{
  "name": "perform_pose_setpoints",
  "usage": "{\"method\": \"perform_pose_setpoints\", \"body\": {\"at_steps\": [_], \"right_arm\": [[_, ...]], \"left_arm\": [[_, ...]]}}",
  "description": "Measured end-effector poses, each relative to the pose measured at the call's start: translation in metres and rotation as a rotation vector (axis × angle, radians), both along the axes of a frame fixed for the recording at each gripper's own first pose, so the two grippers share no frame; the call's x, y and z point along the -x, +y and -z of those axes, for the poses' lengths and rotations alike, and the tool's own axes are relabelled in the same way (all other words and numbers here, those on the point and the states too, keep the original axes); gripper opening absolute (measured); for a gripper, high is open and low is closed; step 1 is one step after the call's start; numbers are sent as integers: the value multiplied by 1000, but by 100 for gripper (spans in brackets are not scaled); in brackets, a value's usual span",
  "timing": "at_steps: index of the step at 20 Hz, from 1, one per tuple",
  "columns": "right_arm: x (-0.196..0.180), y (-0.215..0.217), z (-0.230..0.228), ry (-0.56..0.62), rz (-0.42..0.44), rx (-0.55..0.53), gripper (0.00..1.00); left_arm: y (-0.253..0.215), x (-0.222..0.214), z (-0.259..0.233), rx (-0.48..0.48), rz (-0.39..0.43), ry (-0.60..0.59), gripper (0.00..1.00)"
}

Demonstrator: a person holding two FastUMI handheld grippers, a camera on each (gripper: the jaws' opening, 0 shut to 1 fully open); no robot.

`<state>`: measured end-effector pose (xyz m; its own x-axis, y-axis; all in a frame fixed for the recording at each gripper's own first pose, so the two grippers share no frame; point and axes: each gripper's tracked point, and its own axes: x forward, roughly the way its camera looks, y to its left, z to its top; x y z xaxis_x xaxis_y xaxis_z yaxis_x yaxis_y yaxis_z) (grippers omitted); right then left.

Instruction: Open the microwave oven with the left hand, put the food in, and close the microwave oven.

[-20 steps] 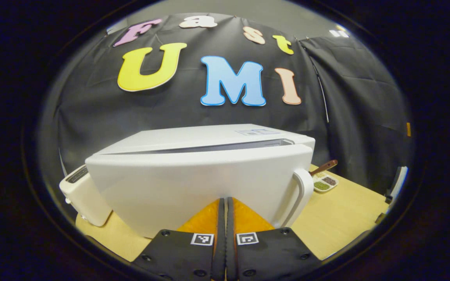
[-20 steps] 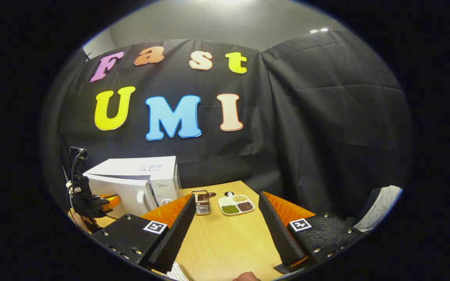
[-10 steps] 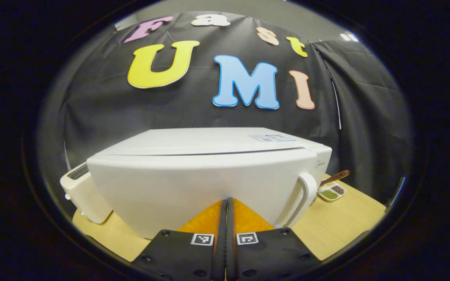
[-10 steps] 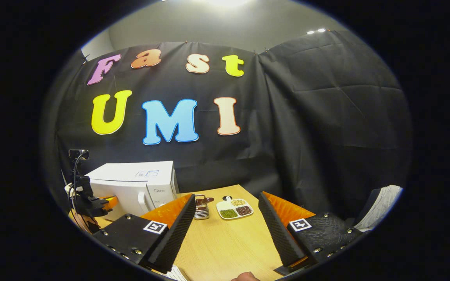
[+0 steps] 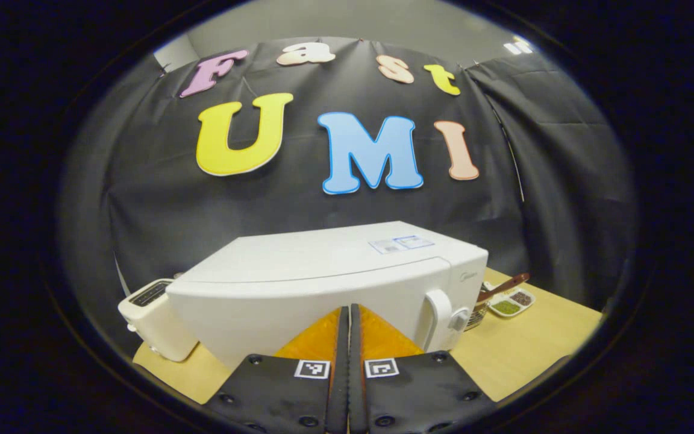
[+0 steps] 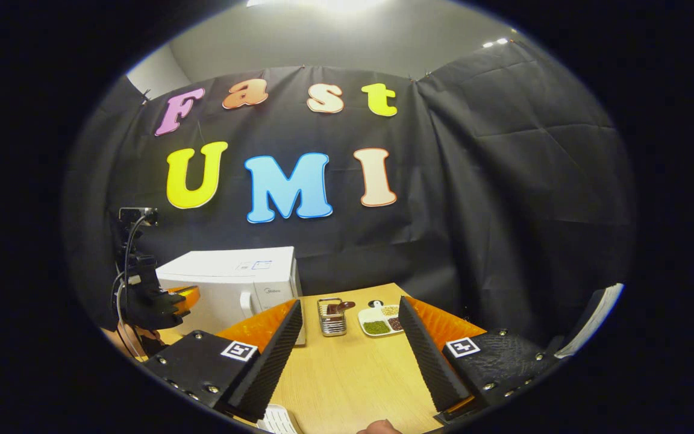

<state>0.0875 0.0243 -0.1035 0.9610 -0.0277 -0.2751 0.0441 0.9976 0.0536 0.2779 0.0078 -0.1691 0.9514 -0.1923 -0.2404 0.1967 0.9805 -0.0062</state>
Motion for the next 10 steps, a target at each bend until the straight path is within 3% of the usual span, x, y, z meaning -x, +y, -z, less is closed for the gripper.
{"method": "perform_pose_setpoints", "body": {"at_steps": [4, 10], "right_arm": [[0, -6, -5, -25, -100, 16, 98], [14, -26, -23, -82, -154, -9, 98]], "left_arm": [[6, 52, -50, 1, -63, -78, 7], [9, 127, -89, 14, -146, -111, 7]]}}
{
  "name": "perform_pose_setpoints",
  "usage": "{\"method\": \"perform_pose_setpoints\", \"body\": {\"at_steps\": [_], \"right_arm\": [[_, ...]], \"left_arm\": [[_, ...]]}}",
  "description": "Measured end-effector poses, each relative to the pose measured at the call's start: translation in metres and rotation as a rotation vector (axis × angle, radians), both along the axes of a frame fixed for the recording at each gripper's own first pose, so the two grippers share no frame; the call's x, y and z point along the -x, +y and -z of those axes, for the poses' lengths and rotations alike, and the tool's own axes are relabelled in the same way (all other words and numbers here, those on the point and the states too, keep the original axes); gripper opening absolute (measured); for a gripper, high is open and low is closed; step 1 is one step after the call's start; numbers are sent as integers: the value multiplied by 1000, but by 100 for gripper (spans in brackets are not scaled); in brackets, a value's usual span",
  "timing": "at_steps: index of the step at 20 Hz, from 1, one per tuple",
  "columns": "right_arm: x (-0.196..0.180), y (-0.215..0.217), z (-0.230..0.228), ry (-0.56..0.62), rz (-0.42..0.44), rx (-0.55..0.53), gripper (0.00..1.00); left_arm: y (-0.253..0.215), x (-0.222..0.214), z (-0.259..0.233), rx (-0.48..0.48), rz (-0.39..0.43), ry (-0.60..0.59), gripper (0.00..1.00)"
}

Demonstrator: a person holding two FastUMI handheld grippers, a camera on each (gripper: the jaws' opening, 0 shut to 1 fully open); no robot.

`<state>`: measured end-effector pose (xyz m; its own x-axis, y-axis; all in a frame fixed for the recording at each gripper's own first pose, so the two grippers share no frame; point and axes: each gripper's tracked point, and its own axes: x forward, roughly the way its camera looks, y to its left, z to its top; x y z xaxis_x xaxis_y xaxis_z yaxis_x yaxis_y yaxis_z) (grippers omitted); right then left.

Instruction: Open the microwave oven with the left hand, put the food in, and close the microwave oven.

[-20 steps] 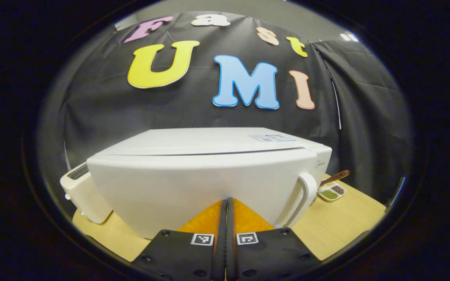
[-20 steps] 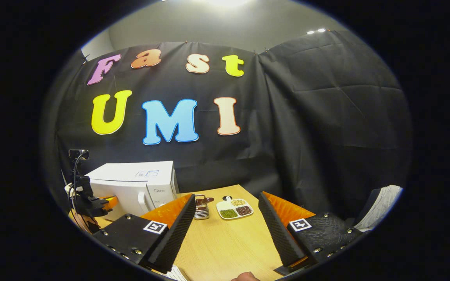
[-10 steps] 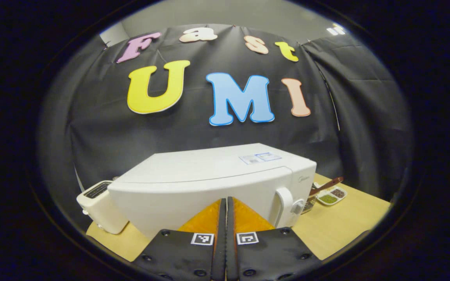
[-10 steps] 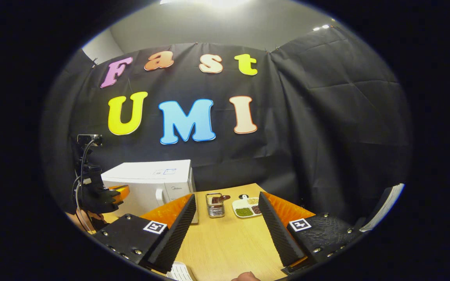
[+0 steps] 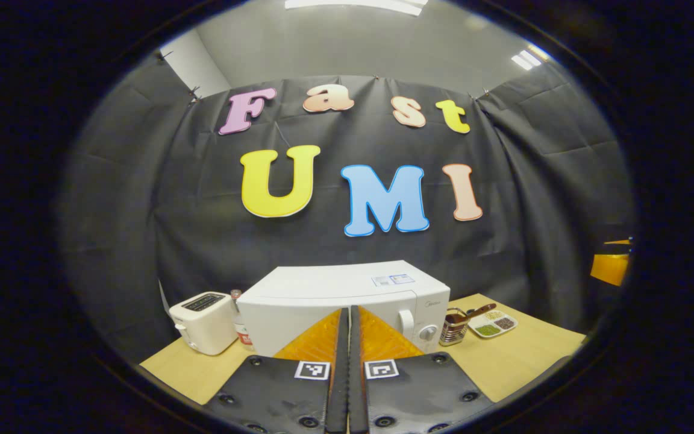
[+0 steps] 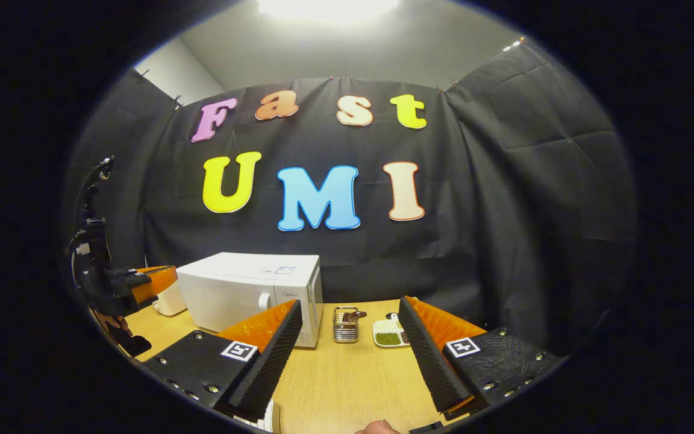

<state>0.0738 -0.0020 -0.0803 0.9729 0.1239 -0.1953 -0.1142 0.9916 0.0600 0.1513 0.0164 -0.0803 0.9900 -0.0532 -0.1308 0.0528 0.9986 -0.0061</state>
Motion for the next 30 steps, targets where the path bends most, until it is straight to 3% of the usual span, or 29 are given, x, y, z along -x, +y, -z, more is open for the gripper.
{"method": "perform_pose_setpoints", "body": {"at_steps": [8, 18, 21, 26, 29, 30], "right_arm": [[26, -13, -17, -31, -43, -21, 98], [47, 13, -31, -55, -48, -3, 98], [54, 31, -31, -49, -60, -7, 98], [58, 44, -38, -58, -57, 3, 98], [59, 46, -40, -65, -43, -1, 98], [60, 47, -41, -64, -40, -1, 98]], "left_arm": [[9, 80, -45, -18, -42, -18, 7], [47, 135, -66, -2, -75, -45, 7], [62, 143, -65, -10, -80, -50, 24], [68, 148, -66, -12, -57, -55, 38], [72, 151, -71, -11, -58, -74, 99], [73, 152, -71, -8, -63, -80, 98]]}}
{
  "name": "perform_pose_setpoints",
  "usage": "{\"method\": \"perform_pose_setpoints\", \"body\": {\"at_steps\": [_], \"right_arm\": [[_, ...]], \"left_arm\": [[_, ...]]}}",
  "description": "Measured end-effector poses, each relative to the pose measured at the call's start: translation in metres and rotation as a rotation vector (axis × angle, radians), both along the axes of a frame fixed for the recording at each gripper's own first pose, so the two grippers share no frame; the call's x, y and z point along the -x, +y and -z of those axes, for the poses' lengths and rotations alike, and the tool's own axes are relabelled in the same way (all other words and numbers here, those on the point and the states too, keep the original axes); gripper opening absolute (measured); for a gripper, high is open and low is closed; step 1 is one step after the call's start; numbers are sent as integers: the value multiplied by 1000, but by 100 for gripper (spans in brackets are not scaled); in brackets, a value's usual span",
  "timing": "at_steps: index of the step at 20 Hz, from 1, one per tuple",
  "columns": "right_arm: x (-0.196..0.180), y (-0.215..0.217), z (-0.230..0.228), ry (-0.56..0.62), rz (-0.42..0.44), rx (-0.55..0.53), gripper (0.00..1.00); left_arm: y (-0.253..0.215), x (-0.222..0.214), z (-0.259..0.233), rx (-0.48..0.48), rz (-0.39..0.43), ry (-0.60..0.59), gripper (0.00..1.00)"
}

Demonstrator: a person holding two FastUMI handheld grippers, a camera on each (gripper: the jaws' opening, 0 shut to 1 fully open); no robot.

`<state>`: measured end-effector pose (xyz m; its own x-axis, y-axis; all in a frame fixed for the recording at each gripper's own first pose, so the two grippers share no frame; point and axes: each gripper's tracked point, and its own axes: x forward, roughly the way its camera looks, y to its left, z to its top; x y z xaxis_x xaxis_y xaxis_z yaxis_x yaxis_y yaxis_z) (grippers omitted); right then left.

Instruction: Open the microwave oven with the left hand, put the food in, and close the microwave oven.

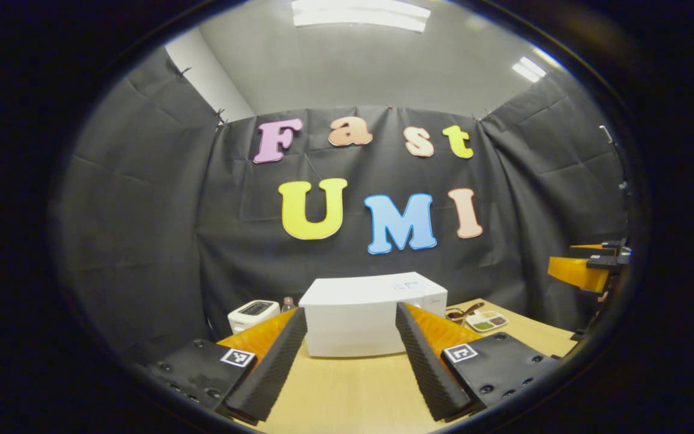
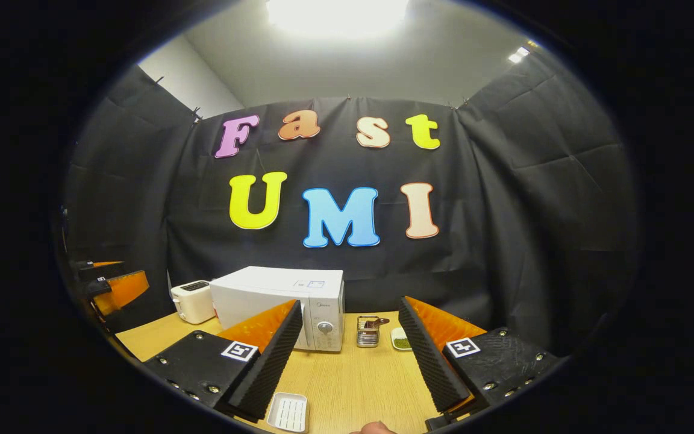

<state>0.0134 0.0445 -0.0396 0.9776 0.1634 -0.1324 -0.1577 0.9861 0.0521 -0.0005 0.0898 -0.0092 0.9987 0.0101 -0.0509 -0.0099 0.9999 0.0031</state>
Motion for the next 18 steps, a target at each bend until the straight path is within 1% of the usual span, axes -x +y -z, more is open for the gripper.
{"method": "perform_pose_setpoints", "body": {"at_steps": [1, 5, 11, 18], "right_arm": [[1, -1, 0, -3, 6, -1, 98], [6, 3, 1, -2, 3, 13, 98], [10, 6, 0, 4, 12, -18, 98], [16, 15, -5, -11, 1, -14, 98]], "left_arm": [[0, 3, 1, 4, -2, -4, 100], [7, 7, 5, 14, -21, -10, 100], [19, 5, 9, -18, -58, 1, 100], [25, 11, 2, -7, -57, -27, 100]]}}
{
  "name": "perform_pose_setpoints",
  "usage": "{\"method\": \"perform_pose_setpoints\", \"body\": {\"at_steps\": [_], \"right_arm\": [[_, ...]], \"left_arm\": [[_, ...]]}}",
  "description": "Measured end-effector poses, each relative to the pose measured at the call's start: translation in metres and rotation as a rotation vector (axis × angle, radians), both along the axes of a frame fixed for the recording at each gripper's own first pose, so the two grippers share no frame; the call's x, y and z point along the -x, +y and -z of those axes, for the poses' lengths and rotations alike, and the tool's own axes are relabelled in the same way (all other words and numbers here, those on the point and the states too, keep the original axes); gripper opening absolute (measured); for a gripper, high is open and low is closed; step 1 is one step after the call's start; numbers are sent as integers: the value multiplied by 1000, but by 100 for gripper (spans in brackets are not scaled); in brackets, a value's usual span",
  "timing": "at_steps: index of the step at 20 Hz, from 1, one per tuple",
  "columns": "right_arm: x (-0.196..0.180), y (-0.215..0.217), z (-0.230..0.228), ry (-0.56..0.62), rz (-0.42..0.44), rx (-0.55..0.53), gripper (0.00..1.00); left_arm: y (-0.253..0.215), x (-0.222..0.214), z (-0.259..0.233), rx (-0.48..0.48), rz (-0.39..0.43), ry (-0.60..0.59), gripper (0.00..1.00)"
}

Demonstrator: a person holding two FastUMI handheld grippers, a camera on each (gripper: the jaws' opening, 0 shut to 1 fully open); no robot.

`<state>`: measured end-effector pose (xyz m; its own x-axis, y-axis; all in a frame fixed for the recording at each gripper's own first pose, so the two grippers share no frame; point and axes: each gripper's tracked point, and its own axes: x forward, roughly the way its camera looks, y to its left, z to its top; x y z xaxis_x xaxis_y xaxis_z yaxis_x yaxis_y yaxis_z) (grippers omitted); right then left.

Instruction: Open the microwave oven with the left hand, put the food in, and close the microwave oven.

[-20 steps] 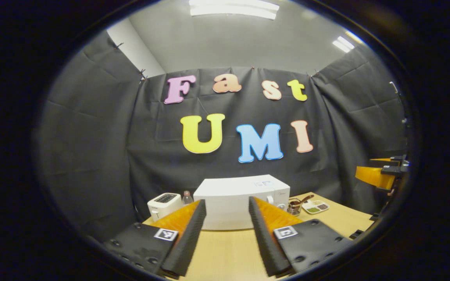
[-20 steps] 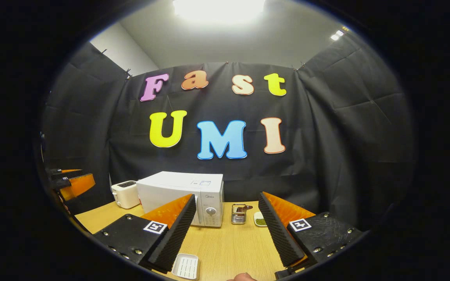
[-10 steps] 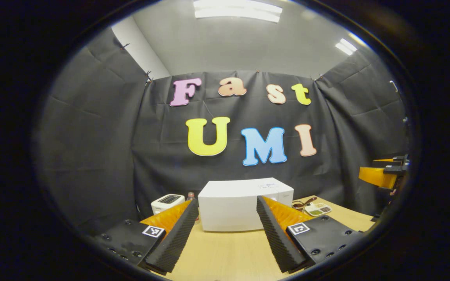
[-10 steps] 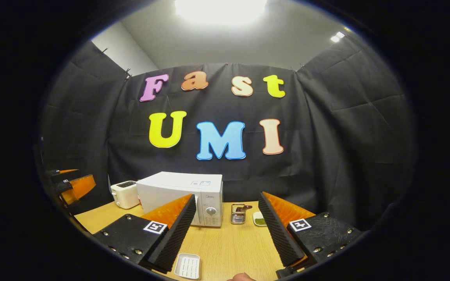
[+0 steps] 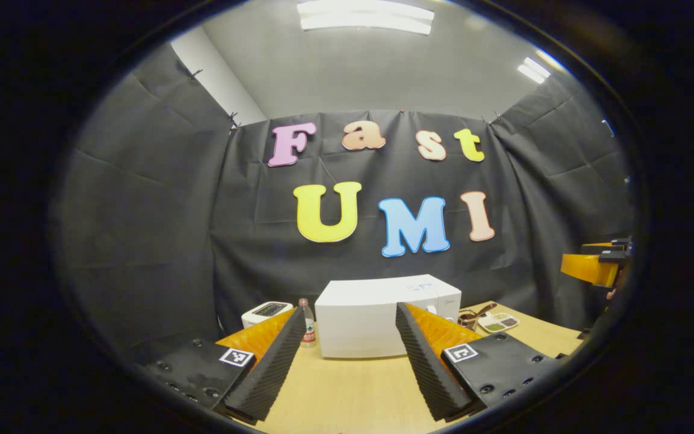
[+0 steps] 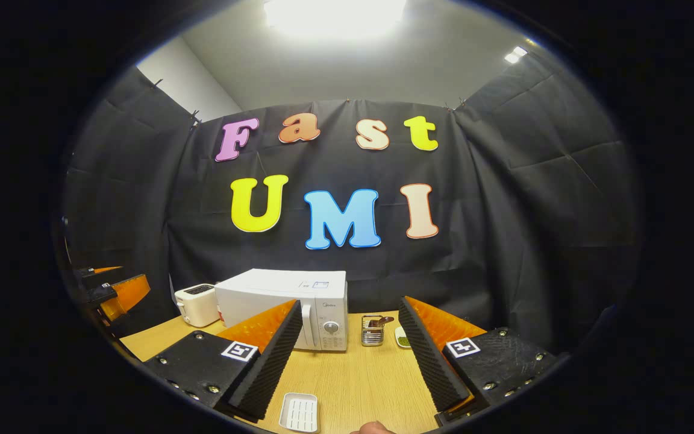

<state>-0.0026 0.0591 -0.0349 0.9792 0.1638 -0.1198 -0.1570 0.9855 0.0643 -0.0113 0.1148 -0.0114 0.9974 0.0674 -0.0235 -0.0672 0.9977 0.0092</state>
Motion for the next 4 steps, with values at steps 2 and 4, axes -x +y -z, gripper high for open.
{"method": "perform_pose_setpoints", "body": {"at_steps": [2, 4], "right_arm": [[-1, 2, -1, -5, 0, 4, 98], [0, 5, -3, -11, -3, 0, 98]], "left_arm": [[2, 0, -3, 8, 0, -14, 100], [7, 1, -5, 13, -5, -20, 100]]}}
